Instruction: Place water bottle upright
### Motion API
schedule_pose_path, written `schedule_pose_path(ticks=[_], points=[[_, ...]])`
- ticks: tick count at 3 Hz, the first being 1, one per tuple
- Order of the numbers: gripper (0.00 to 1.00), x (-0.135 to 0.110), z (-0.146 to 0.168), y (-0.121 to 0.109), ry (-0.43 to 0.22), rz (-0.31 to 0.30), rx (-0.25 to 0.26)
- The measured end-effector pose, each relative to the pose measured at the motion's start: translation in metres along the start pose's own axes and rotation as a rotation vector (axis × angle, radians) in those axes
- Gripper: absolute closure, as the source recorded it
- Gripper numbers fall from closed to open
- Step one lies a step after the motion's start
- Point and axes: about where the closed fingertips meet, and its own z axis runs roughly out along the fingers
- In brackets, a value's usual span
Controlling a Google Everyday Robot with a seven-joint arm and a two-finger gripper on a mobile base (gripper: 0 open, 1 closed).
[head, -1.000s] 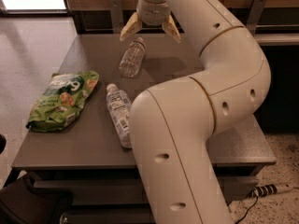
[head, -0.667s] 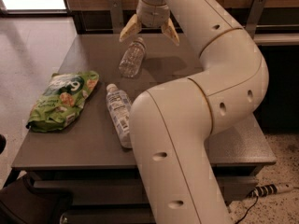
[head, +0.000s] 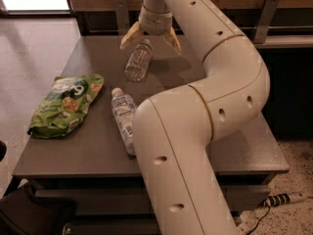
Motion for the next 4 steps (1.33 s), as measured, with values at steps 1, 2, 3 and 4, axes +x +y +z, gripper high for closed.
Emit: schedule_pose_path(ticks=[1, 2, 3, 4], points=[[0.00, 0.001, 0.015, 0.008, 0.032, -0.001, -0.017], [0.00, 0.002, 0.023, 0.012, 0.046, -0.004, -0.020], [0.16, 0.000, 0.029, 0.019, 0.052, -0.031, -0.002], [0.47, -0.012, 0.035, 0.025, 0.011, -0.032, -0.018]])
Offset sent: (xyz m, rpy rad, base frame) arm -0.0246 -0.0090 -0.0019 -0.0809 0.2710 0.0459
